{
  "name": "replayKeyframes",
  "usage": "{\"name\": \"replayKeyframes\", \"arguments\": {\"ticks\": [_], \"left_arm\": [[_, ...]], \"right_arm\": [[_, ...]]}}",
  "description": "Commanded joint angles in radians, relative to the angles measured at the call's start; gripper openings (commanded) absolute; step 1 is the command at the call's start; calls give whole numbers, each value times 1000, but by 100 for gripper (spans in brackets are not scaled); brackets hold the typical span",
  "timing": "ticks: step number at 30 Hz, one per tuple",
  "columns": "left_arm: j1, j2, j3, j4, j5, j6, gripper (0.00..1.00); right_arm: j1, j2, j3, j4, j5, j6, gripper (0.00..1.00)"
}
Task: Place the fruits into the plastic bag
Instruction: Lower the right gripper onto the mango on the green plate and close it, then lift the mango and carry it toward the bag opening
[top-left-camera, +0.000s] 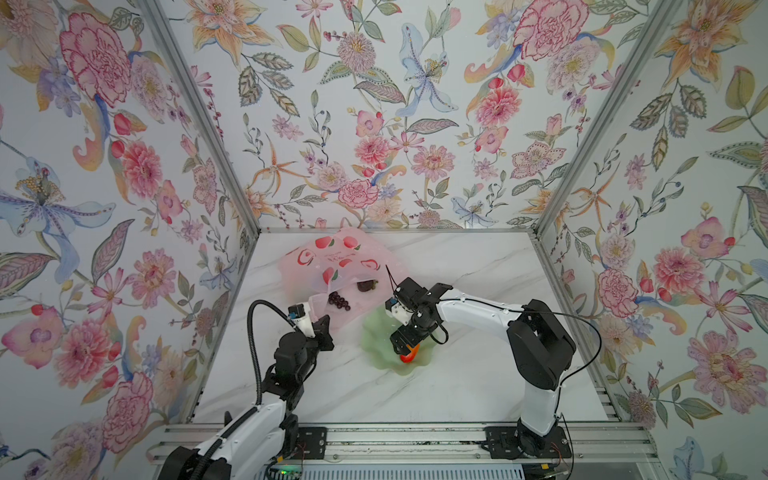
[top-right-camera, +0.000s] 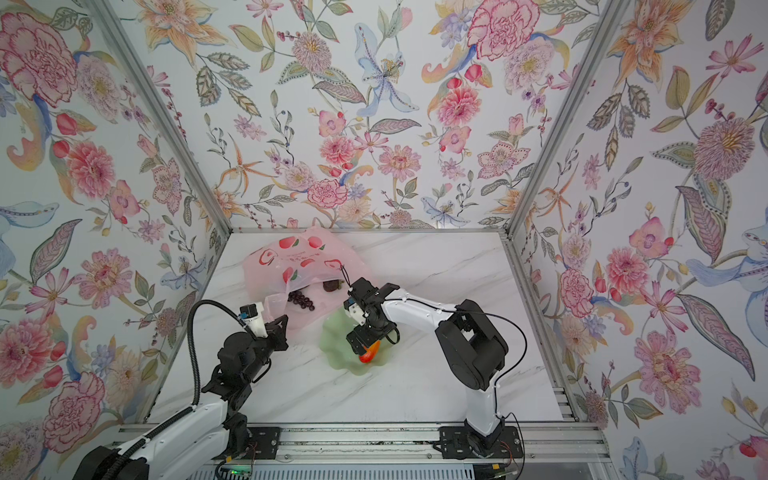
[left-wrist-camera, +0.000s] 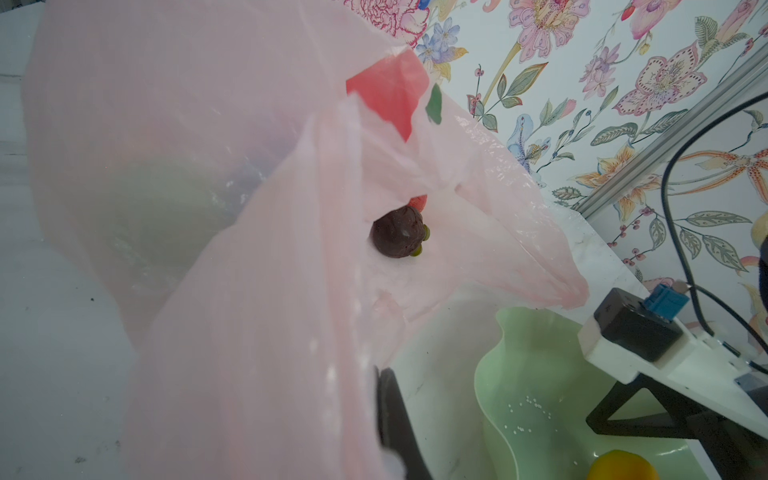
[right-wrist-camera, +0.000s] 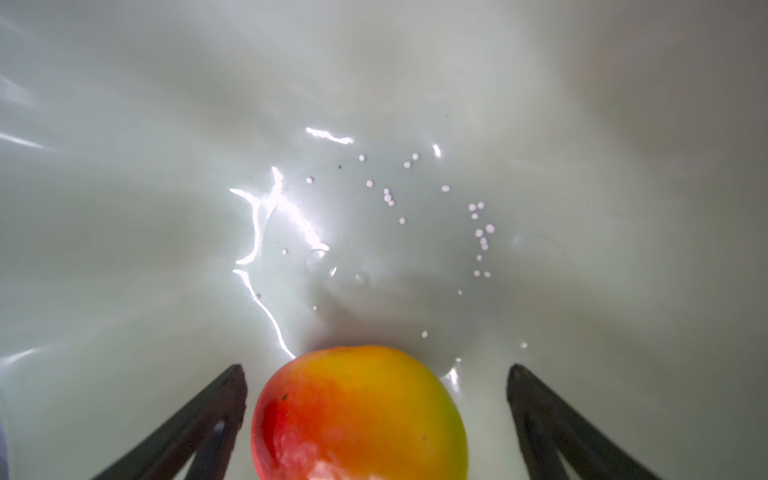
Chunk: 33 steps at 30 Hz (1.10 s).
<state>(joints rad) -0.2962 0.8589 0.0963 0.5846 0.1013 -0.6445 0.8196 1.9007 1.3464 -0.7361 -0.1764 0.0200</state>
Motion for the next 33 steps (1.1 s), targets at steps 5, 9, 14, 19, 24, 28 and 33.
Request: {"name": "replayKeyframes", "arguments": {"ticks": [5,9,14,19,24,28,33], "left_arm": [[10,6,5,20,6,-1,0],[11,2,1,20,5,-1,0],[10,1,-1,21,5,-1,0],[11,1,-1,23,8,-1,0],[13,-16,-9,21,3,-4,0],[11,-27,-14,20,1,-5,0],[14,-29,-17,20,1,-6,0]], "right_arm": [[15,-10,-8,-33,25,8,99],[34,4,4,-63,73,0,99],[65,4,16,-101,152,-18,99],[78,16,17,-109,191,-23,97],[86,35,31,-107,201,-21,85],[88,32,57,-106,191,-18,78],[83,-4,74,-77,166,-12,73]]}}
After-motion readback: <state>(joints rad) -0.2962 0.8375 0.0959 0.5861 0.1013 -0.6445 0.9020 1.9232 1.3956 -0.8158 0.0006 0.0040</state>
